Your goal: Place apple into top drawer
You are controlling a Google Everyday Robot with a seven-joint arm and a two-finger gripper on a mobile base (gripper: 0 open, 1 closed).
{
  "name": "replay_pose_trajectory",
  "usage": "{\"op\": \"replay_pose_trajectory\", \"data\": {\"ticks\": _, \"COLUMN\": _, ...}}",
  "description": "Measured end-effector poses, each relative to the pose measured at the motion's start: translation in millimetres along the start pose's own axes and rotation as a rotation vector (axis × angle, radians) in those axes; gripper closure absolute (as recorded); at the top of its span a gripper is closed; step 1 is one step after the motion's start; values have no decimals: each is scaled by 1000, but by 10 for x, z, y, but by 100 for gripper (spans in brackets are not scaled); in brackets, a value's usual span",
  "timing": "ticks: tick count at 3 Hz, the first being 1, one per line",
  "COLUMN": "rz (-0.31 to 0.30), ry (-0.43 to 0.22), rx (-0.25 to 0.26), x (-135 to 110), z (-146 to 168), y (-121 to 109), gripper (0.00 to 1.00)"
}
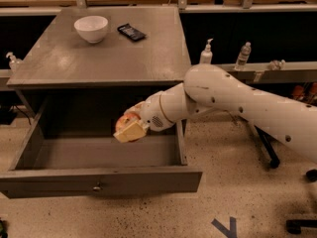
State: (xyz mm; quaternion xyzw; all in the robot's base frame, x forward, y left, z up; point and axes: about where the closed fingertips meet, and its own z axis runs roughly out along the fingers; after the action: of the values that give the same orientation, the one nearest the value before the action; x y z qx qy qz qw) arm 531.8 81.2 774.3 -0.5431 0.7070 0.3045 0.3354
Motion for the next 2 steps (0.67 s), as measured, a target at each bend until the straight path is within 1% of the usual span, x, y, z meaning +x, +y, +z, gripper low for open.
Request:
{"op": "replay_pose_trajectory", "data": {"ticks": 1, "rz": 11, "ry": 9, "rx": 17, "x": 115, "z": 222, "y": -252, "gripper": 100}}
{"op": "replay_pose_trajectory", "data": {"ticks": 2, "rz": 29, "ry": -10, "rx": 43, "x": 295, "z": 485, "y": -597, "gripper": 100}}
